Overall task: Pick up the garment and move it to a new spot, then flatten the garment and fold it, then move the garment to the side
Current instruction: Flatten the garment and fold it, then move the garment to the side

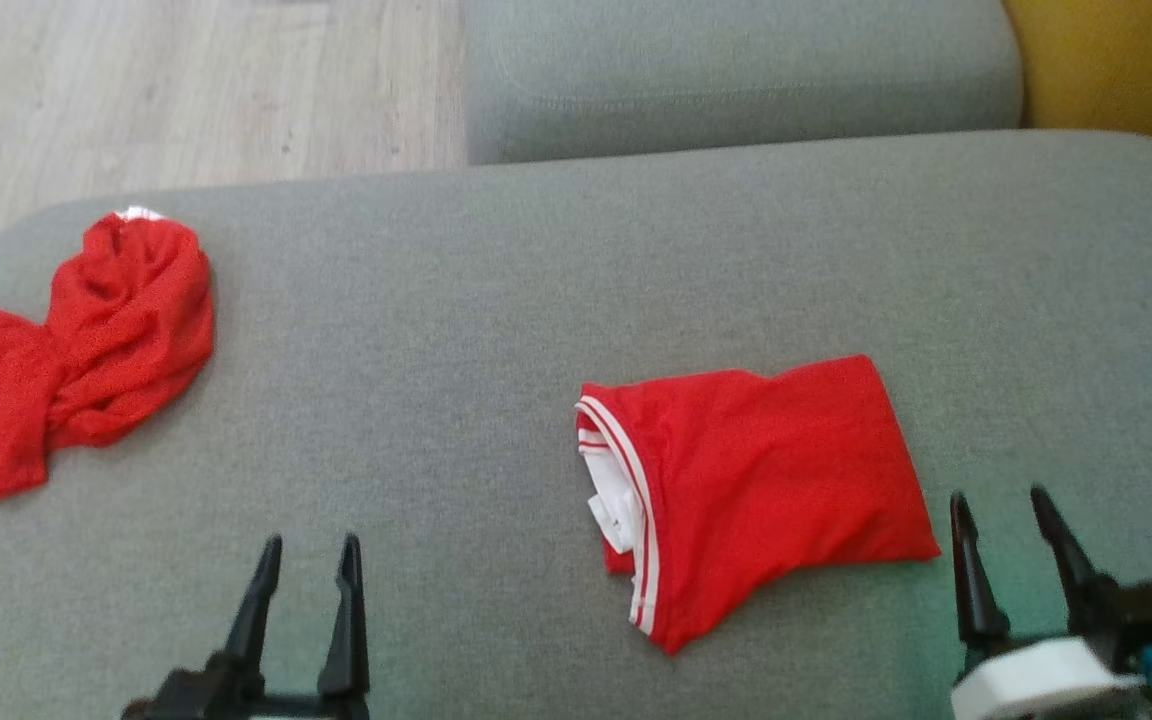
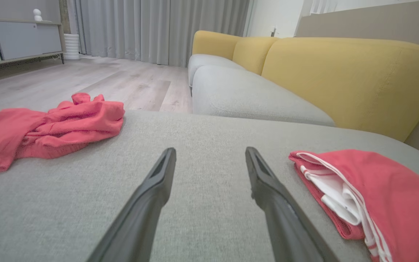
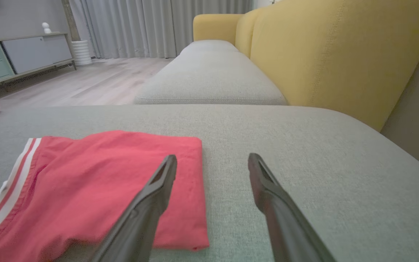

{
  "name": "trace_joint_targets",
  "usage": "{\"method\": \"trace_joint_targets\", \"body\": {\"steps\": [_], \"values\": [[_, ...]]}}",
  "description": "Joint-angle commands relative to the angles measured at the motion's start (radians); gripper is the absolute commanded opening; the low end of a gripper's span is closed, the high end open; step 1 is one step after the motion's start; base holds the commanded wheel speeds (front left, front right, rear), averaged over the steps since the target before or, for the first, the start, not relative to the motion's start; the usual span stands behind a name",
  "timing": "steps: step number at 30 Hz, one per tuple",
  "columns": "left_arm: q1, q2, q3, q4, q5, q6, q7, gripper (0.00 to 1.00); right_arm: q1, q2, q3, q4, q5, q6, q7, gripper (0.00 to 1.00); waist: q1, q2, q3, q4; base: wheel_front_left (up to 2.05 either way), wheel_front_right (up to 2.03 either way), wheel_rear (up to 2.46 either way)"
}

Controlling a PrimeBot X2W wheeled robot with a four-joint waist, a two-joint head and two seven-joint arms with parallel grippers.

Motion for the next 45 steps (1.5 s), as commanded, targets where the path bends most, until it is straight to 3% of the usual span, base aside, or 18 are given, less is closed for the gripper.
{"method": "trace_joint_targets", "body": {"steps": [1, 25, 30, 34, 38, 45], "values": [[-0.01, -0.004, 0.04, -0.006, 0.004, 0.001, -0.009, 1.0, -0.006, -0.004, 0.012, -0.008, -0.004, 0.007, -0.023, 1.0, 0.0001, 0.0, -0.018, -0.001, 0.0, 0.0, 0.0], [0.004, -0.004, 0.043, 0.074, -0.02, 0.015, -0.009, 1.0, 0.012, 0.006, 0.037, 0.046, 0.009, 0.007, -0.031, 1.0, 0.0001, 0.0, -0.048, 0.022, 0.0, 0.0, 0.0], [0.003, -0.004, 0.042, 0.074, -0.02, 0.017, -0.009, 1.0, -0.025, 0.001, 0.063, 0.067, 0.089, 0.007, -0.022, 1.0, 0.0001, 0.0, -0.041, 0.025, 0.0, 0.0, 0.0], [-0.001, -0.004, 0.042, 0.072, -0.014, 0.014, -0.009, 1.0, -0.115, -0.035, 0.088, 0.04, 0.203, 0.007, 0.09, 1.0, 0.0001, 0.0, -0.03, 0.029, 0.0, 0.0, 0.0], [-0.006, -0.004, 0.036, 0.07, -0.008, 0.01, -0.009, 1.0, -0.2, -0.088, 0.104, 0.007, 0.324, 0.007, 0.293, 1.0, 0.0001, 0.0, -0.013, 0.044, 0.0, 0.0, 0.0], [-0.022, -0.004, 0.027, 0.077, -0.004, 0.003, -0.009, 1.0, -0.293, -0.14, 0.097, 0.097, 0.374, 0.007, 0.61, 1.0, 0.0001, 0.0, 0.021, 0.079, 0.0, 0.0, 0.0]]}}
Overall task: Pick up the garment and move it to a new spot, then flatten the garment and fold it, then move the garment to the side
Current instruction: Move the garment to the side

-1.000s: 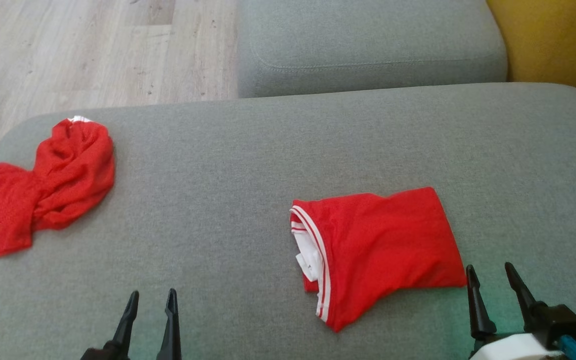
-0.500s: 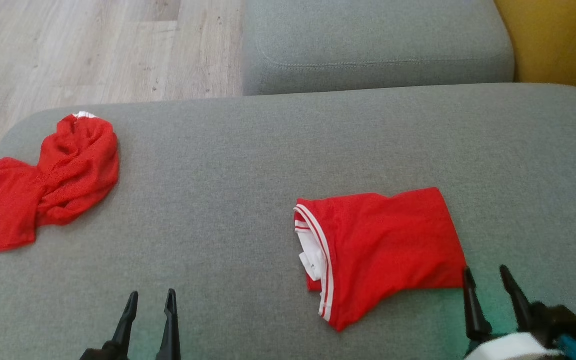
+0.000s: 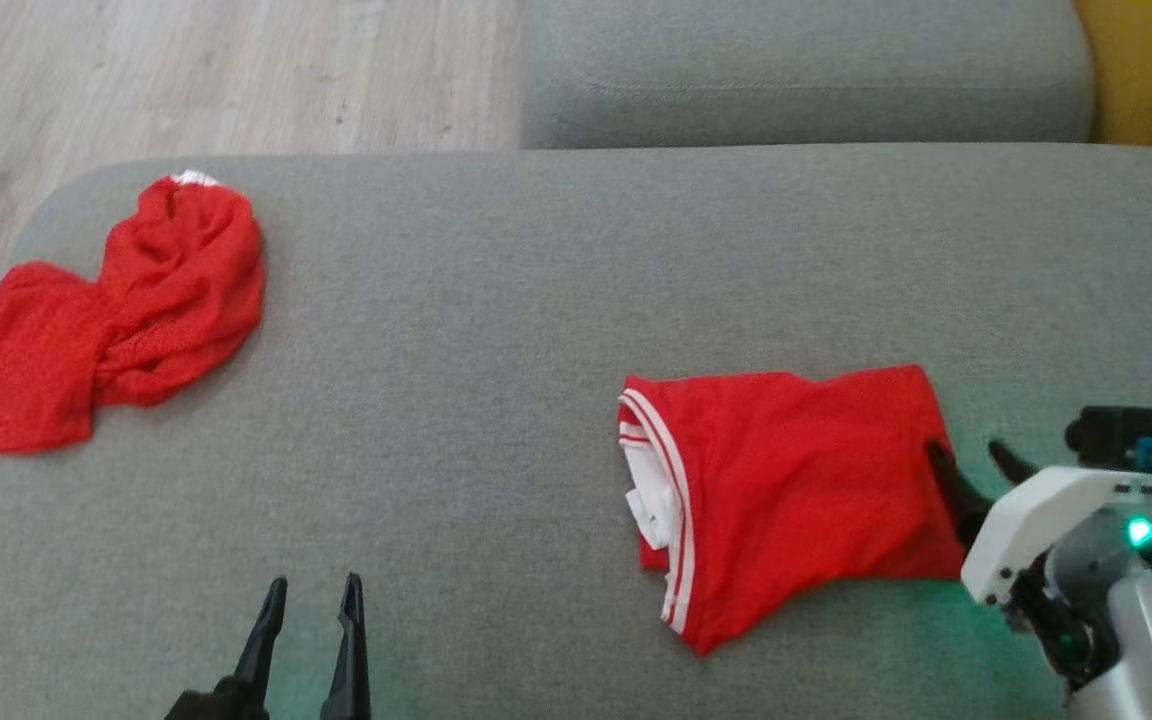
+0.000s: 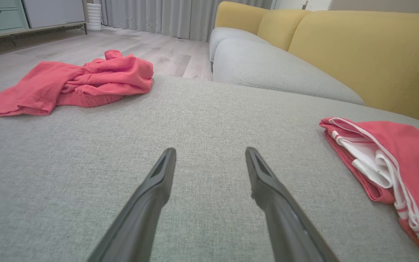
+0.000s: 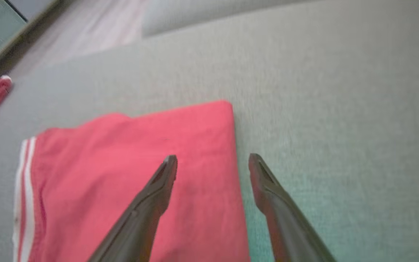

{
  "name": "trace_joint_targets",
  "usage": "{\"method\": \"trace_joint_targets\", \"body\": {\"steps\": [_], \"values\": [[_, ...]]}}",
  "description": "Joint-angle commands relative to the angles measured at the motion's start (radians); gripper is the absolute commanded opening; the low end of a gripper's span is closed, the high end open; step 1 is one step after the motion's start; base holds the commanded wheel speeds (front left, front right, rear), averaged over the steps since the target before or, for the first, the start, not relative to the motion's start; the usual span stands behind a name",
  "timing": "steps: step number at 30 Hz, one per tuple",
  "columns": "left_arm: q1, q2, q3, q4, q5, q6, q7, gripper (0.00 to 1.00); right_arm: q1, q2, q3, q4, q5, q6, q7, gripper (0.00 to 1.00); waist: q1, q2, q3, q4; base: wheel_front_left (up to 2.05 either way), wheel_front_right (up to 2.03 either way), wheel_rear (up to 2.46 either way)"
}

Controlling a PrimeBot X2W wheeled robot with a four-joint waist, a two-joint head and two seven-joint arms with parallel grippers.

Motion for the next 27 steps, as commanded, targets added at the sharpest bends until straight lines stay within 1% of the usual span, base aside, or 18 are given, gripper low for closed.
{"method": "trace_joint_targets", "body": {"steps": [1, 3, 5, 8, 9, 10, 12, 16, 20, 24, 27], "values": [[-0.047, -0.004, 0.027, -0.022, 0.007, -0.002, -0.01, 1.0, -0.05, -0.015, 0.019, -0.009, -0.004, 0.007, 0.024, 1.0, -0.0001, 0.0, 0.01, 0.012, 0.0, 0.0, 0.0], [-0.053, -0.004, 0.025, -0.021, 0.008, -0.003, -0.01, 1.0, -0.071, -0.01, 0.015, 0.044, -0.013, 0.007, 0.062, 1.0, -0.0001, 0.0, 0.021, 0.021, 0.0, 0.0, 0.0], [-0.063, -0.004, 0.024, -0.021, 0.01, -0.005, -0.01, 1.0, -0.092, -0.011, 0.023, 0.099, -0.047, 0.007, 0.087, 1.0, -0.0001, 0.0, 0.033, 0.03, 0.0, 0.0, 0.0], [-0.077, -0.004, 0.026, -0.021, 0.011, -0.008, -0.01, 1.0, -0.126, 0.014, 0.022, 0.166, -0.046, 0.007, 0.112, 1.0, -0.0001, 0.0, 0.049, 0.036, 0.0, 0.0, 0.0], [-0.081, -0.004, 0.028, -0.023, 0.011, -0.008, -0.01, 1.0, -0.14, 0.024, 0.022, 0.18, -0.031, 0.007, 0.111, 0.39, -0.0001, 0.0, 0.056, 0.035, 0.0, 0.0, 0.0], [-0.085, -0.004, 0.03, -0.026, 0.011, -0.008, -0.01, 1.0, -0.155, 0.036, 0.022, 0.191, -0.007, 0.007, 0.113, 0.0, -0.0001, 0.0, 0.065, 0.032, 0.0, 0.0, 0.0], [-0.095, -0.004, 0.033, -0.032, 0.012, -0.009, -0.01, 1.0, -0.195, 0.035, 0.018, 0.2, 0.015, 0.007, 0.091, 0.0, -0.0001, 0.0, 0.089, 0.018, 0.0, 0.0, 0.0], [-0.125, -0.004, 0.033, -0.052, 0.023, -0.014, -0.01, 1.0, -0.314, -0.002, -0.016, 0.215, -0.027, 0.007, 0.007, 0.0, -0.0001, 0.0, 0.163, -0.038, 0.0, 0.0, 0.0], [-0.164, 0.01, 0.021, -0.067, 0.047, -0.023, -0.01, 1.0, -0.428, -0.087, -0.084, 0.254, -0.094, 0.007, -0.032, 0.0, -0.0001, 0.0, 0.242, -0.087, 0.0, 0.0, 0.0], [-0.191, 0.042, 0.004, -0.085, 0.06, -0.029, -0.01, 1.0, -0.505, -0.184, -0.192, 0.3, -0.189, 0.007, -0.064, 0.0, -0.0001, 0.0, 0.302, -0.117, 0.0, 0.0, 0.0], [-0.197, 0.069, -0.004, -0.097, 0.063, -0.031, -0.01, 1.0, -0.543, -0.235, -0.281, 0.337, -0.266, 0.007, -0.082, 0.0, -0.0001, 0.0, 0.333, -0.127, 0.0, 0.0, 0.0]]}}
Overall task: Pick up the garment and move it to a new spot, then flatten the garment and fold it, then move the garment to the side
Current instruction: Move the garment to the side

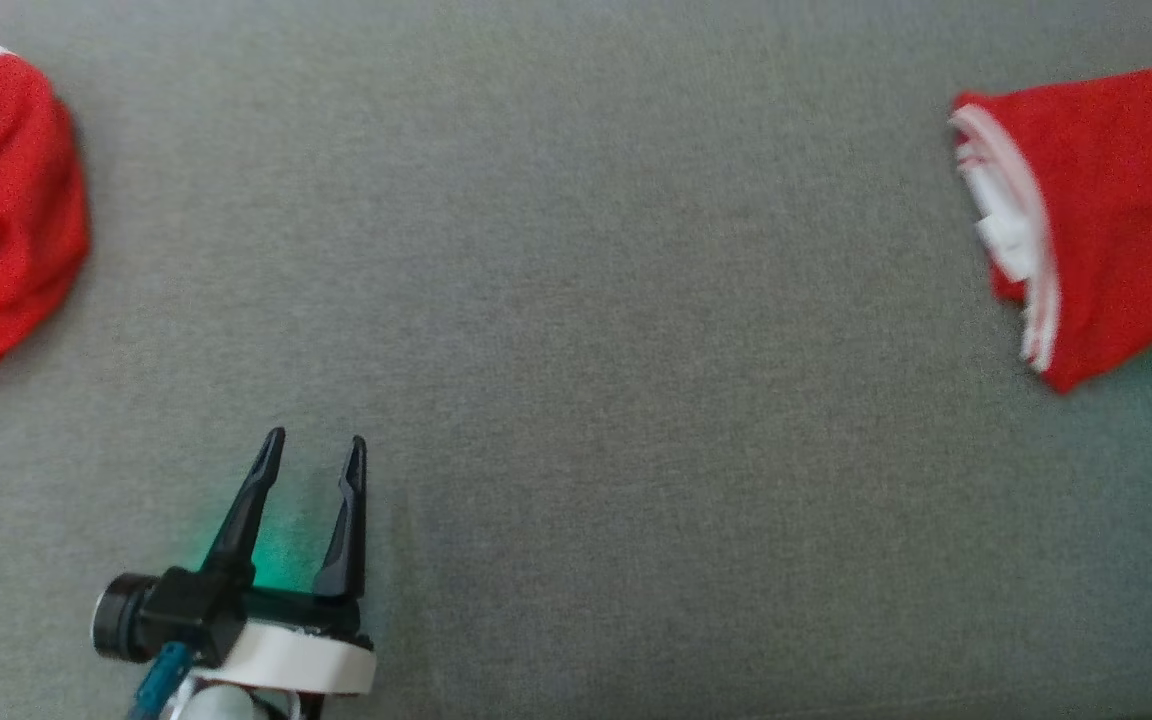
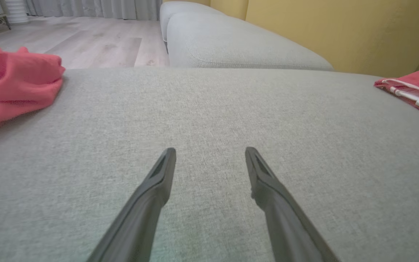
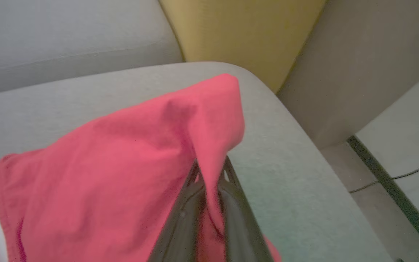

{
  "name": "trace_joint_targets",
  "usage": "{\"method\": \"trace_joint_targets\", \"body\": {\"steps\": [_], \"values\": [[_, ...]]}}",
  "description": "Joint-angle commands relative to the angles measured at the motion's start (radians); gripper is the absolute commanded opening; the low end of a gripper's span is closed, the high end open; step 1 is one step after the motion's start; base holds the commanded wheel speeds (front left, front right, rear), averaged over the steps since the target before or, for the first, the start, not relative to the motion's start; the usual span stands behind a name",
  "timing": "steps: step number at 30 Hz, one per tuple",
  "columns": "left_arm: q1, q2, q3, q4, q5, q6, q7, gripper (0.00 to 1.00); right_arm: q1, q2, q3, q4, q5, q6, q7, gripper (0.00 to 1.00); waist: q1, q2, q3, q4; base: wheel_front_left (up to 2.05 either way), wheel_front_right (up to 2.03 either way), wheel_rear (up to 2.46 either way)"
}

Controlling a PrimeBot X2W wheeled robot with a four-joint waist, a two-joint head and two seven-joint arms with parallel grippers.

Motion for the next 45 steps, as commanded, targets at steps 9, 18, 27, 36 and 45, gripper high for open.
{"method": "trace_joint_targets", "body": {"steps": [9, 18, 27, 36, 45], "values": [[0.006, 0.056, 0.031, -0.05, 0.003, -0.005, -0.009, 1.0, -0.064, -0.06, -0.192, -0.011, -0.247, 0.007, -0.08, 0.0, -0.0003, 0.0001, 0.059, -0.015, 0.0, 0.0, 0.0], [0.01, 0.034, 0.034, -0.054, -0.004, -0.005, -0.009, 1.0, -0.079, 0.018, -0.297, -0.079, -0.478, 0.007, -0.31, 1.0, -0.0003, 0.0001, 0.021, -0.012, 0.0, 0.0, 0.0], [0.0, -0.03, 0.058, -0.015, -0.032, -0.001, -0.009, 1.0, 0.101, 0.157, -0.174, -0.225, -0.42, 0.007, -0.488, 1.0, -0.0003, 0.0001, -0.116, 0.009, 0.0, 0.0, 0.0], [0.05, -0.054, 0.084, 0.026, -0.045, 0.014, -0.009, 1.0, 0.43, 0.278, 0.056, -0.455, -0.282, 0.007, -0.511, 1.0, -0.0003, 0.0001, -0.257, 0.035, 0.0, 0.0, 0.0], [0.091, -0.057, 0.089, 0.076, -0.023, 0.011, -0.009, 1.0, 0.701, 0.344, 0.184, -0.457, -0.179, 0.007, -0.54, 1.0, -0.0003, 0.0001, -0.327, 0.066, 0.0, 0.0, 0.0]]}}
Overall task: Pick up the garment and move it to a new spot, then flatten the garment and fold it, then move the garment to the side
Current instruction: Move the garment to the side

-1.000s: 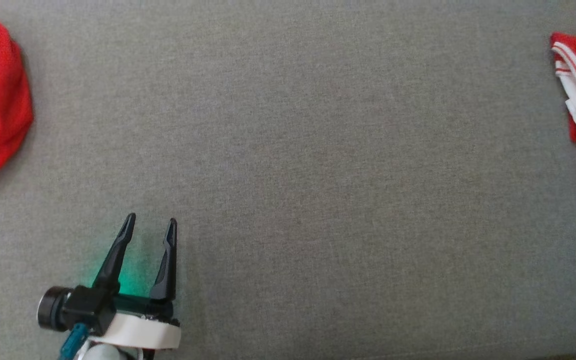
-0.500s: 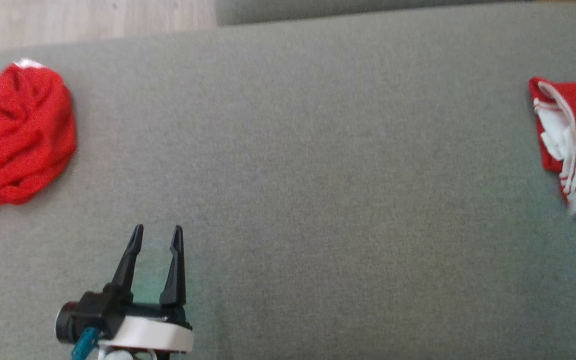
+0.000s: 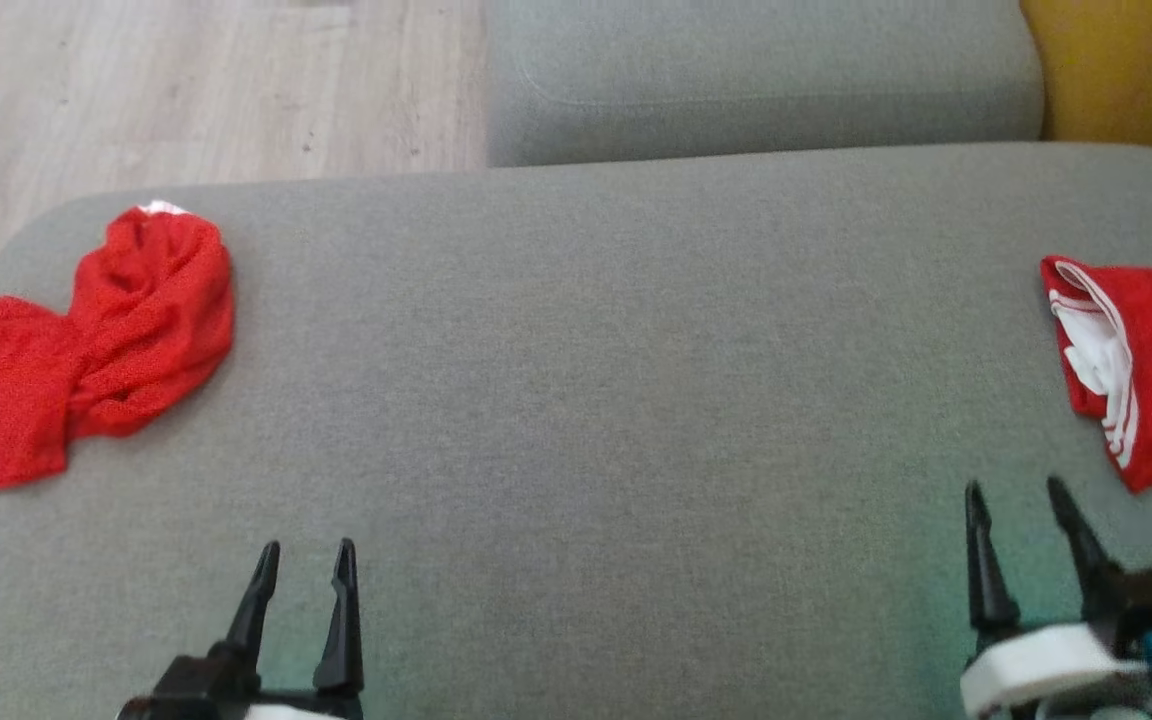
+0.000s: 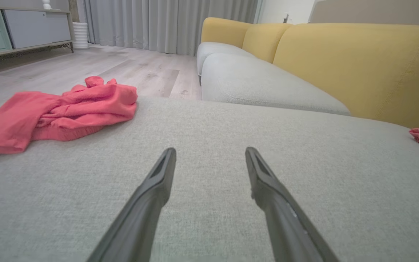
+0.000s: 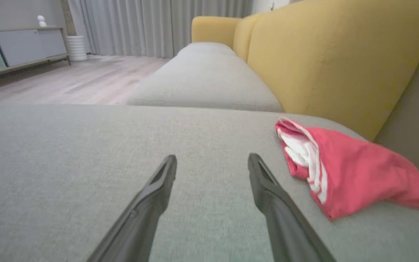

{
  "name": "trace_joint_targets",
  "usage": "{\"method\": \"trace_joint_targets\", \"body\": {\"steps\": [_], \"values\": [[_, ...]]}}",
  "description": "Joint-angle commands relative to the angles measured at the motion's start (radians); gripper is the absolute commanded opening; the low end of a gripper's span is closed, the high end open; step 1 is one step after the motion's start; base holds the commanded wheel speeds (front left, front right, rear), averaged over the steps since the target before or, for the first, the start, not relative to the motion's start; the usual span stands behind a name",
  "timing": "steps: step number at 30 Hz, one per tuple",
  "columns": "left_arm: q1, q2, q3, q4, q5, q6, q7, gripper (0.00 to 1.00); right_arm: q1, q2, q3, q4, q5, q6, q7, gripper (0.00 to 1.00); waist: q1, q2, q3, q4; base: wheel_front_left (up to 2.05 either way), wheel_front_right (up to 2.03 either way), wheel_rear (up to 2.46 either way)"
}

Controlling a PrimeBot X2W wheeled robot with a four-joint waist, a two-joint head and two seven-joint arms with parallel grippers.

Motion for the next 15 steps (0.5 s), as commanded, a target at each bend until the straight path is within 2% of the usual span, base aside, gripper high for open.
{"method": "trace_joint_targets", "body": {"steps": [1, 8, 15], "values": [[-0.017, -0.001, 0.032, -0.02, 0.014, 0.003, -0.01, 1.0, -0.011, -0.007, 0.03, -0.02, 0.01, 0.007, -0.016, 1.0, 0.0002, 0.0, -0.01, 0.007, 0.0, 0.0, 0.0], [-0.01, -0.001, 0.025, -0.001, 0.024, 0.0, -0.01, 1.0, 0.036, -0.004, 0.082, -0.002, 0.055, 0.007, -0.021, 1.0, 0.0002, 0.0, -0.021, 0.002, 0.0, 0.0, 0.0], [-0.021, -0.001, 0.01, 0.006, 0.024, -0.003, -0.01, 1.0, 0.045, -0.004, 0.089, -0.017, 0.074, 0.007, -0.021, 1.0, 0.0002, 0.0, -0.027, 0.012, 0.0, 0.0, 0.0]]}}
